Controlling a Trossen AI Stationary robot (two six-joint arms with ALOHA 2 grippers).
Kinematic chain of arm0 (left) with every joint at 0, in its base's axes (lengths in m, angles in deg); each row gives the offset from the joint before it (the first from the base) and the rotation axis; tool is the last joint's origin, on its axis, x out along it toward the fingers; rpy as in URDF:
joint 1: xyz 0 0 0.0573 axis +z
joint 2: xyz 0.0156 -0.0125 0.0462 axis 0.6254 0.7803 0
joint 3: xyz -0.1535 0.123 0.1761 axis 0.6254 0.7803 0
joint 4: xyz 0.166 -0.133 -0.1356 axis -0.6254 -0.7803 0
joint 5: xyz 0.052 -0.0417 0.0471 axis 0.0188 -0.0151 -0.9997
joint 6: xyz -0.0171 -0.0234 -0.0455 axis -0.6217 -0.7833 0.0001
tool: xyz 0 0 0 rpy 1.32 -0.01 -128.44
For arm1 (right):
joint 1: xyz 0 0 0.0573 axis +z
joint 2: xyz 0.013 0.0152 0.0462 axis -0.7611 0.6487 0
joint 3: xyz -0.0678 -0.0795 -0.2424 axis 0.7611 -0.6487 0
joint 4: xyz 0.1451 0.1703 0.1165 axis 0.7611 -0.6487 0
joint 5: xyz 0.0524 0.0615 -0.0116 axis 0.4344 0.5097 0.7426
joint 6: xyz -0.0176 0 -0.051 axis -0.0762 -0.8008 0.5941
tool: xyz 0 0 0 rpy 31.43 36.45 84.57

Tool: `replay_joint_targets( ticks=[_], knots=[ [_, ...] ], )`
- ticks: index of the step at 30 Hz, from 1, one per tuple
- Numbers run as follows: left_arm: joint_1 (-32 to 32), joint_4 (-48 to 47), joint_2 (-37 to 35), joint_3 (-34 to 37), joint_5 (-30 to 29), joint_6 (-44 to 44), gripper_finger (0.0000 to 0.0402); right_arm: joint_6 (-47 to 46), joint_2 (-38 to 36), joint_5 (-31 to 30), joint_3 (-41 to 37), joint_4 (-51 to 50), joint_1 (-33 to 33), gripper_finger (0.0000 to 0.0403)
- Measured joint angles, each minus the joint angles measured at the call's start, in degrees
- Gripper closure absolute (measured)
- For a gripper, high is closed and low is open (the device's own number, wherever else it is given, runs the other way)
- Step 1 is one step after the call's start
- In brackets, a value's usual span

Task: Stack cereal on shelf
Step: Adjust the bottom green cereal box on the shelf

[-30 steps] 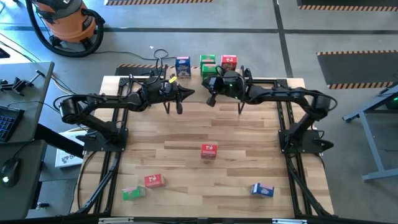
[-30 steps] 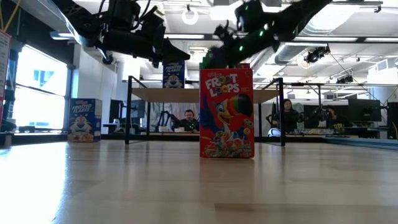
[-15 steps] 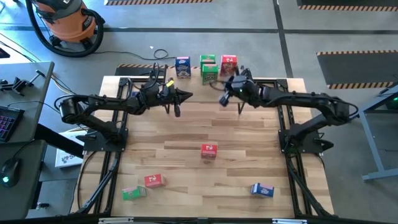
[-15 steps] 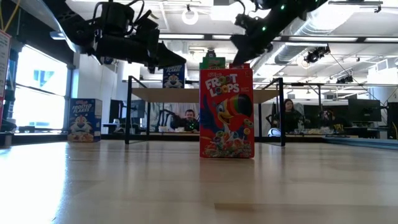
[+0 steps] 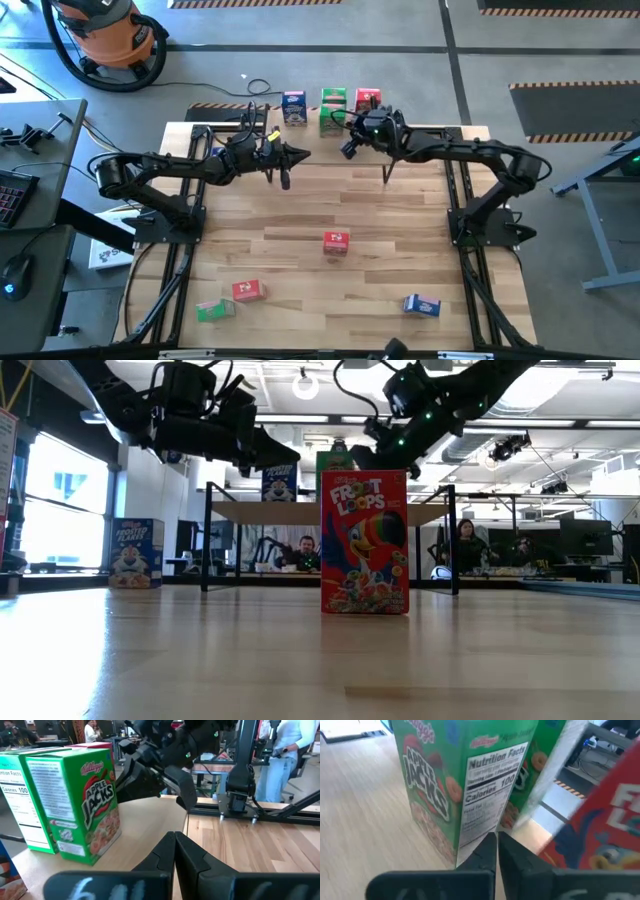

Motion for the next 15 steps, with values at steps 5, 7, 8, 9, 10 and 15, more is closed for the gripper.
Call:
replay_joint_targets(
  ticks=[5, 7, 8, 9, 10, 15],
  knots=[
    [0.02, -0.09, 0.00, 0.00, -0.04, 0.40, 0.0402, 0.02, 0.86, -0.02, 0.00, 1.29, -0.02, 0.0403],
    [0.02, -0.08, 0.00, 0.00, -0.12, 0.42, 0.0402, 0.08, 0.89, -0.06, 0.00, 1.55, -0.02, 0.0403],
    [0.02, -0.09, 0.00, 0.00, -0.39, 0.42, 0.0402, 0.34, 0.89, -0.05, 0.00, 1.64, -0.02, 0.0403],
    [0.09, -0.09, 0.00, 0.00, -0.47, 0.43, 0.0402, 1.12, 0.83, -0.18, 0.00, 1.50, -0.02, 0.0403],
    [0.20, -0.10, 0.00, 0.00, -0.57, 0.43, 0.0402, 1.96, 0.45, -0.62, 0.00, 0.86, -0.02, 0.0403],
    [1.53, -0.39, 0.03, -0.02, -0.66, 0.42, 0.0401, 5.84, -5.70, 0.12, -0.02, -4.82, 0.61, 0.0403]
  ],
)
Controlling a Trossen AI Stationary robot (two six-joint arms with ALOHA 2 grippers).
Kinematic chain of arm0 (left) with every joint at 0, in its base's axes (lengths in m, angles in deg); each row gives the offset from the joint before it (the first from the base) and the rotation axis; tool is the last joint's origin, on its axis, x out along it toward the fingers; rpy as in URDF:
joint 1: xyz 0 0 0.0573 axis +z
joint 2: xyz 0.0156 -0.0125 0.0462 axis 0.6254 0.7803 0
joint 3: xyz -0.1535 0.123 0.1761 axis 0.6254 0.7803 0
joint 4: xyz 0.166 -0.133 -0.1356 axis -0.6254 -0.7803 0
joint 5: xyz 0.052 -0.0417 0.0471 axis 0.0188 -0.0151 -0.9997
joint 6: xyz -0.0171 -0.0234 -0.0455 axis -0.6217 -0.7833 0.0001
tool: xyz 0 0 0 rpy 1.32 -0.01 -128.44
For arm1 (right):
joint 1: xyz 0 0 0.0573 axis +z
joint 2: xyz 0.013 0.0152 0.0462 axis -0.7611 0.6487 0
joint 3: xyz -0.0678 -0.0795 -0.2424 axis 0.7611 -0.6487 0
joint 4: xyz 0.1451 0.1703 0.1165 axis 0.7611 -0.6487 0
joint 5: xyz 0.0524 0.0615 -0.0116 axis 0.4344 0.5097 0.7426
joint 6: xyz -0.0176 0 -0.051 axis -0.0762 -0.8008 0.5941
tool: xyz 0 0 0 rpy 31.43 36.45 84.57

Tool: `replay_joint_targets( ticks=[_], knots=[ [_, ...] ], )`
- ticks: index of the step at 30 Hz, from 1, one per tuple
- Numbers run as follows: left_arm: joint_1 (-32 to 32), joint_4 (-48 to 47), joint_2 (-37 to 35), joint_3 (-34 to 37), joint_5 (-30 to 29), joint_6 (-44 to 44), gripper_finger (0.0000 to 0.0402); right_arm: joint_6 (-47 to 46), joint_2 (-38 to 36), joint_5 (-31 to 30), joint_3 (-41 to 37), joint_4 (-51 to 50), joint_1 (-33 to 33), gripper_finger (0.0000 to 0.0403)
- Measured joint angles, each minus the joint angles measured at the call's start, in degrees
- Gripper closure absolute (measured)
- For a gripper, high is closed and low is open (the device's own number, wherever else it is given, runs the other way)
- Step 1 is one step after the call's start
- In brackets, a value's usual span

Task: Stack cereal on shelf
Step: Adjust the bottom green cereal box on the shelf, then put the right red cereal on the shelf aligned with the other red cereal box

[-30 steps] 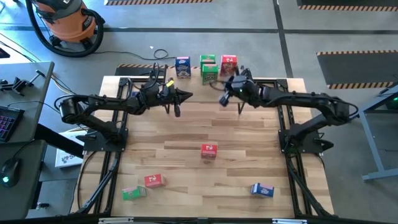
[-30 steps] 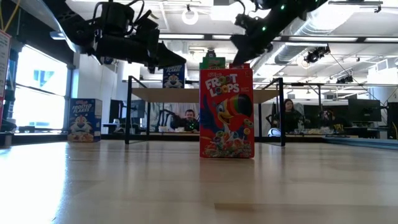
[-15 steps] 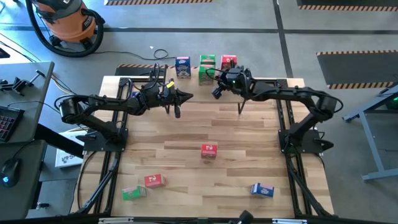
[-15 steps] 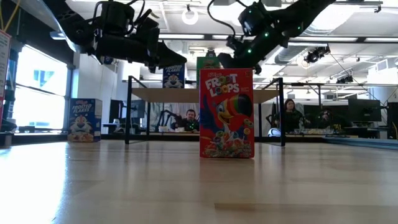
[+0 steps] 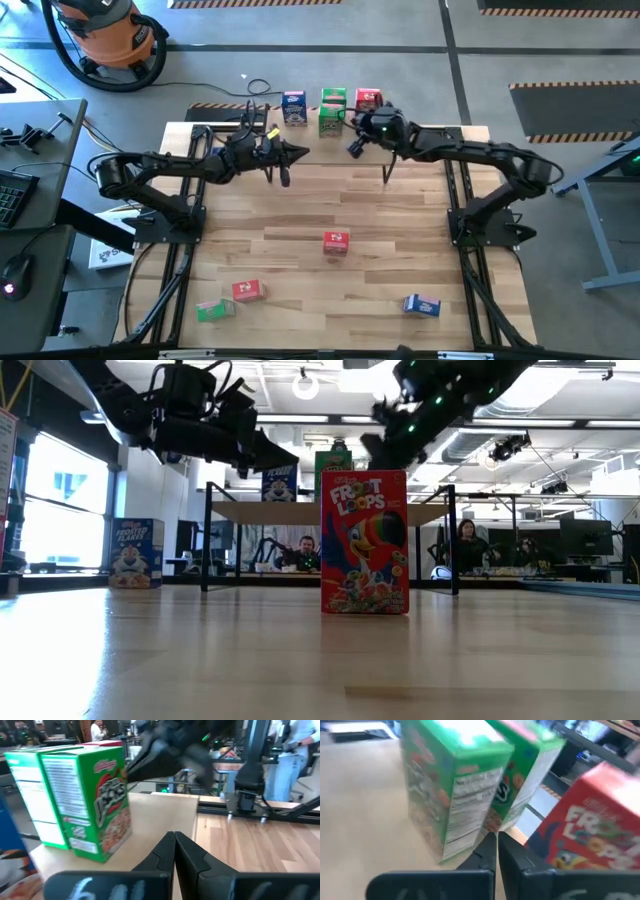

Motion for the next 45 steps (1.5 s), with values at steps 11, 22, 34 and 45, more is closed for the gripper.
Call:
replay_joint_targets(
  ticks=[11, 22, 34, 45],
  knots=[
    [4.10, -0.24, 6.70, -6.01, -0.13, 0.00, 0.0401, 4.36, 0.43, 11.10, 0.04, 4.14, 3.88, 0.0403],
    [4.81, -0.65, 12.27, -11.78, -4.52, -0.02, 0.0402, 3.27, 4.90, 8.97, 0.04, 8.46, 2.65, 0.0403],
    [5.02, -1.73, 14.26, -13.20, -4.18, -0.02, 0.0401, 2.22, 4.96, 7.47, 0.02, 8.15, 1.86, 0.0403],
    [0.72, -1.05, 1.36, -5.96, 5.75, 2.41, 0.0402, -1.86, -5.29, 13.67, 0.04, -8.20, 7.73, 0.0403]
  ],
)
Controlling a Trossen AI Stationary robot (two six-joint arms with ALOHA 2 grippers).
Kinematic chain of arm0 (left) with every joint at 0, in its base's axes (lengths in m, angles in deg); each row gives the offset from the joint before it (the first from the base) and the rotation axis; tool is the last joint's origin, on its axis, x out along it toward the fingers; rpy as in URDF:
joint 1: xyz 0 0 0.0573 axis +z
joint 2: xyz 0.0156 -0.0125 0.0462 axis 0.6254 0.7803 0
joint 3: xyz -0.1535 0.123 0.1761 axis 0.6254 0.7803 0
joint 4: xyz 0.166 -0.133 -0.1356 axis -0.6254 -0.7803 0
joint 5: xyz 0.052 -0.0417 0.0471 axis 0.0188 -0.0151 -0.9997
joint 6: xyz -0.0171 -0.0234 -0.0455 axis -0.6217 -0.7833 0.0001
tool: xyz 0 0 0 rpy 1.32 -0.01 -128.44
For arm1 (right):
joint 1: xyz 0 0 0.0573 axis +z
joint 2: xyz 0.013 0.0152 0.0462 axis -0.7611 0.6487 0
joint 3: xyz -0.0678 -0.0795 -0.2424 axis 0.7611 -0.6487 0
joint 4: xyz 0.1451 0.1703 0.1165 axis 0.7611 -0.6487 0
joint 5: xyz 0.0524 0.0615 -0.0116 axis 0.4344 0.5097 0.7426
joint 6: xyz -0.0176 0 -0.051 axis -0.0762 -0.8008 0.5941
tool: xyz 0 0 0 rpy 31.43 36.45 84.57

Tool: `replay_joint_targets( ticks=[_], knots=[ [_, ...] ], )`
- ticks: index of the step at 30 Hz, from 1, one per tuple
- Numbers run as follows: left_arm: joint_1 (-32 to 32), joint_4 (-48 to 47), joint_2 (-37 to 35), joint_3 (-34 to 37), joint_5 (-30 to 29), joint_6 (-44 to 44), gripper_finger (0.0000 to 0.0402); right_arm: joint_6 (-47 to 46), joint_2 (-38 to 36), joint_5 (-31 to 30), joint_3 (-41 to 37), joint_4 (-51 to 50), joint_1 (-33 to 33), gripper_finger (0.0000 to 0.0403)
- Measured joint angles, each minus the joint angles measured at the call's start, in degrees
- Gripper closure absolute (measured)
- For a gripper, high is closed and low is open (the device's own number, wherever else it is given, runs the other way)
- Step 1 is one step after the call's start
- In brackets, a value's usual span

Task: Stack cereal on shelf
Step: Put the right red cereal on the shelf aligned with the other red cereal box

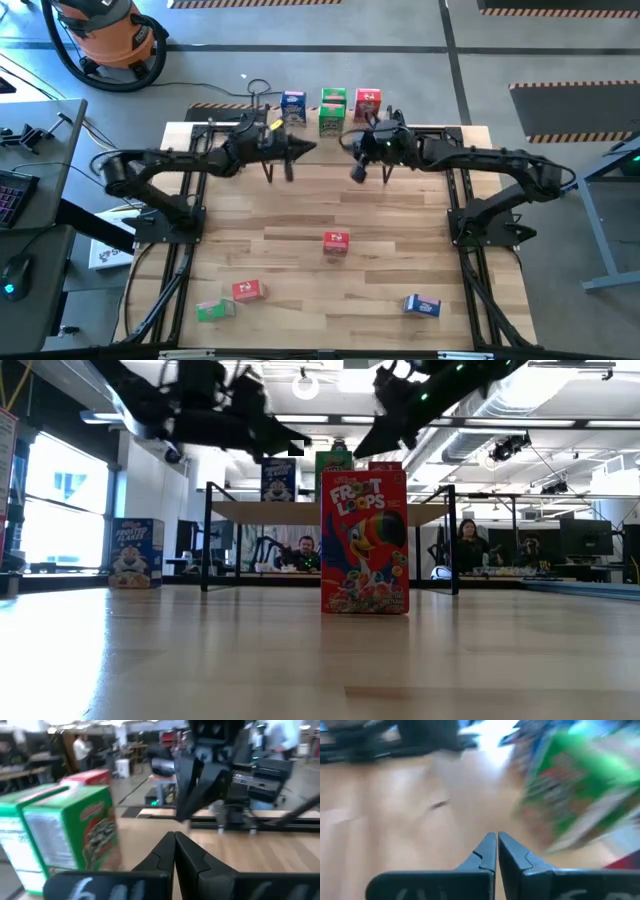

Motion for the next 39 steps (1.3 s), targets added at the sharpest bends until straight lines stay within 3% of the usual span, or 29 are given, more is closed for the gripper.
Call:
replay_joint_targets(
  ticks=[2, 6, 16, 20, 30, 39],
  knots=[
    [-1.15, 0.26, -2.97, 2.25, -0.07, 0.92, 0.0402, -4.56, -0.78, 3.02, 0.00, -3.41, 2.15, 0.0402],
    [-2.30, 0.16, -7.25, 5.49, -0.15, 2.22, 0.0402, -10.07, -0.06, 3.56, 0.00, -7.96, 8.08, 0.0377],
    [-1.23, -0.80, -8.91, 6.92, -2.64, 3.19, 0.0402, -18.85, 5.61, 4.23, 6.61, -16.69, 21.18, 0.0171],
    [-0.87, -1.40, -8.91, 6.90, -2.63, 3.21, 0.0402, -21.63, 10.38, 3.75, 11.86, -20.95, 24.67, 0.0120],
    [-0.46, -3.43, -8.89, 6.90, -2.65, 3.93, 0.0402, -24.86, 22.91, 1.11, 27.14, -40.29, 27.85, 0.0109],
    [-0.48, -3.83, -8.89, 6.90, -2.65, 4.02, 0.0402, -23.31, 30.94, 2.58, 35.10, -47.64, 28.54, 0.0109]
  ],
)
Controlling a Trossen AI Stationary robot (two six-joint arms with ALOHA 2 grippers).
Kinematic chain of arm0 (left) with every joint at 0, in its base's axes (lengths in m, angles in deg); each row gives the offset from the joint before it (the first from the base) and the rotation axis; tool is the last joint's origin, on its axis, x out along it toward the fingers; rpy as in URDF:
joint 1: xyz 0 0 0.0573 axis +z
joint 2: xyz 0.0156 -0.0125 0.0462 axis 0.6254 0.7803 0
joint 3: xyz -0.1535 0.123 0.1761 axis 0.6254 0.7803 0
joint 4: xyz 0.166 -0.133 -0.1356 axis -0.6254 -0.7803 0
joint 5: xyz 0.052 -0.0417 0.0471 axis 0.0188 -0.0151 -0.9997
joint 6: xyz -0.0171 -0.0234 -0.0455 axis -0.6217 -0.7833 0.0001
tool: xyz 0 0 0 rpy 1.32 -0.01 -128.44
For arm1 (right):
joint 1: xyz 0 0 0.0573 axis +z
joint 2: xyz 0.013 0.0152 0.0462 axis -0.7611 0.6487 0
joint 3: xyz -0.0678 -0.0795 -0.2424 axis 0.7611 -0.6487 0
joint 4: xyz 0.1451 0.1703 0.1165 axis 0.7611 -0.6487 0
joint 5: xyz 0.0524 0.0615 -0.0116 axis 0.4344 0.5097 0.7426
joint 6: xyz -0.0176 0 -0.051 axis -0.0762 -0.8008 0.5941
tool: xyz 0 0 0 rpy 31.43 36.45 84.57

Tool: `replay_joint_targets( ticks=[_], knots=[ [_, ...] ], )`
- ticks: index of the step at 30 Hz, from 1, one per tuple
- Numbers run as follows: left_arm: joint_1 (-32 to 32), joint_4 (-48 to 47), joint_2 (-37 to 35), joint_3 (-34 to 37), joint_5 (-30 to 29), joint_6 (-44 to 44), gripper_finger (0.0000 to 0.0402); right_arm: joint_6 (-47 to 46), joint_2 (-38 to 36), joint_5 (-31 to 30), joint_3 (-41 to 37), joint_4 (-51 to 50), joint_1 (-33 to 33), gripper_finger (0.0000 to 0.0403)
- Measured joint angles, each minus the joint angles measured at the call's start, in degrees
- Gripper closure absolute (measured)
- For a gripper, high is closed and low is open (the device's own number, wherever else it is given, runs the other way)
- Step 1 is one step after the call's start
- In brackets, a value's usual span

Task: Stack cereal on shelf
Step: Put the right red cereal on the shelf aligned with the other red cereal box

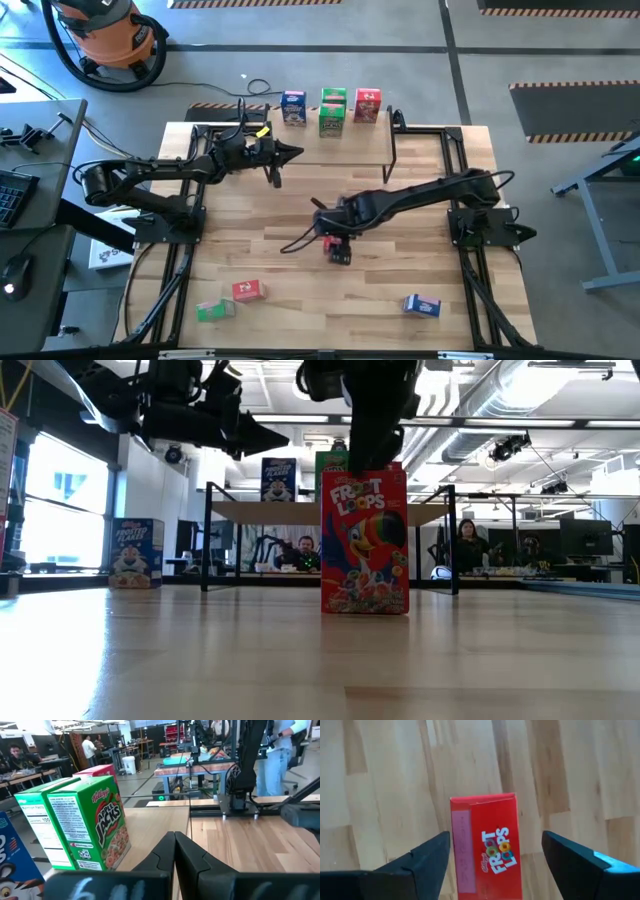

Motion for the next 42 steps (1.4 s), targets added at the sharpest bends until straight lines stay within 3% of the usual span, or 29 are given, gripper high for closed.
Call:
replay_joint_targets(
  ticks=[11, 42],
  knots=[
    [0.00, -0.06, 0.00, 0.00, 0.01, 0.01, 0.0402, 0.04, 0.95, 2.27, -0.43, -1.01, -0.04, 0.0113],
    [0.00, -0.39, 0.00, -0.04, 0.02, 0.00, 0.0401, 1.98, 0.90, 3.65, 2.09, -3.72, -0.26, 0.0181]
  ],
)
